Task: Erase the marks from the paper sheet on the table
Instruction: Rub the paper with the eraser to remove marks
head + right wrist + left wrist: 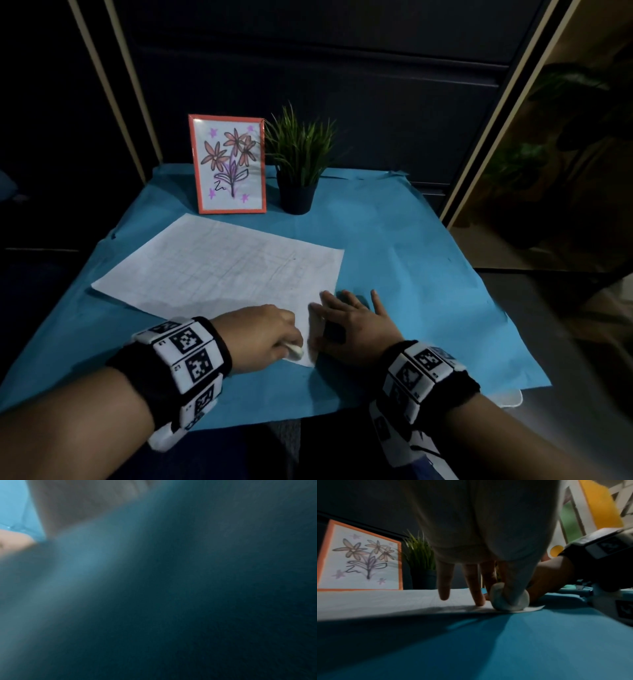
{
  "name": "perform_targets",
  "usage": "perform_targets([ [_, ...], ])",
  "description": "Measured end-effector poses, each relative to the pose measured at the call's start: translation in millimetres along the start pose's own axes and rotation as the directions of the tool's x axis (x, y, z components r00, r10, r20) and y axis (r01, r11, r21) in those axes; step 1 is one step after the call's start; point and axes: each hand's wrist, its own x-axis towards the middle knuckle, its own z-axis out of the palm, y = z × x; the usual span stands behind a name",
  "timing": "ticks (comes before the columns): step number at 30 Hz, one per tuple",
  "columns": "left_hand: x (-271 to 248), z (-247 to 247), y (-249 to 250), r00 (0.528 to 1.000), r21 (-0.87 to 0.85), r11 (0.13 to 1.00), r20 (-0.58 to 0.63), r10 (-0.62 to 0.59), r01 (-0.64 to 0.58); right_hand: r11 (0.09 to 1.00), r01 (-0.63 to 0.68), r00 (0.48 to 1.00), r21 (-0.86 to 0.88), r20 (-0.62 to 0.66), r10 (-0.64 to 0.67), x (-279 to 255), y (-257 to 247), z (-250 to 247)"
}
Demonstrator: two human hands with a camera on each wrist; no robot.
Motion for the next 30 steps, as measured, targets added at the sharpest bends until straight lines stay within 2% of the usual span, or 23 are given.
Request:
perform_targets([
  [5,1.9,1.7,-1.8,0.992,0.001,0.999,-0.118,-0.043,0.043,1.000,-0.022,1.000,0.002,0.001,0.022,0.6,0.4,2.4],
  [10,-2.5,-3.3,2.4,1.000,0.027,1.000,0.012,0.008,-0.009,1.000,-0.016,1.000,0.005,0.006,0.016,-0.6,-0.6,1.3],
  [15,1.8,-6.1,-2.1,0.995,0.040,0.998,-0.085,-0.054,0.058,1.000,-0.006,1.000,-0.001,0.009,0.006,-1.0,-1.0,0.2],
  [20,-5.6,-5.3,-4.2,0.999,-0.006,1.000,0.038,-0.012,0.012,1.000,0.001,1.000,-0.004,0.009,-0.001,-1.5,-1.6,-1.3],
  [22,-7.2,-7.8,-8.2,1.000,-0.073,0.997,-0.001,-0.031,0.031,1.000,-0.006,1.000,0.018,0.018,0.006,-0.9,-3.0,-3.8],
  [25,-8.0,-11.1,-15.5,0.988,-0.199,0.979,-0.132,-0.081,0.053,0.999,-0.007,0.999,0.039,0.032,0.006,-2.5,-5.1,-7.9],
  [30,-10.4,-28.4,-25.9,0.973,-0.160,0.984,-0.199,-0.112,0.081,1.000,0.023,0.996,0.003,0.086,-0.023,-14.7,-10.1,-29.4],
])
